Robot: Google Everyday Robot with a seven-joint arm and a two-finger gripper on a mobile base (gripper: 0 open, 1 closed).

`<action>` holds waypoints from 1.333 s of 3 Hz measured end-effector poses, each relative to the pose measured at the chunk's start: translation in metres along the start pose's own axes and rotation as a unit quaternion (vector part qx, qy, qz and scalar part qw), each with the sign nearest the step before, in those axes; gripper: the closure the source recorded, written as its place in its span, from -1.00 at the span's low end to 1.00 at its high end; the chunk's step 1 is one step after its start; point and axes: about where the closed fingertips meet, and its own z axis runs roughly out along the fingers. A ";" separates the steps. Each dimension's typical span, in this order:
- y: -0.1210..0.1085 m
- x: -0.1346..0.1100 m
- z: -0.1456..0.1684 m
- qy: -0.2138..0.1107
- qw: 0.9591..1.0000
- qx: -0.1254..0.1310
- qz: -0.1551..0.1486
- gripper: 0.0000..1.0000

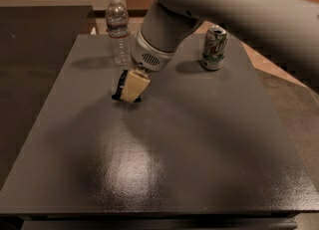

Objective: Move rxbar blueberry near water bottle

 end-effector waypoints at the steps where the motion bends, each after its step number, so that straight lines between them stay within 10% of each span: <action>1: -0.026 0.008 0.012 0.000 0.999 0.018 0.032 1.00; 3: -0.070 0.007 0.036 -0.013 0.997 0.043 0.063 1.00; 4: -0.088 0.004 0.049 -0.011 0.996 0.055 0.073 0.67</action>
Offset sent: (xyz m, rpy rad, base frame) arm 0.0840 -0.0090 -0.0323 0.0470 -0.0207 -0.1792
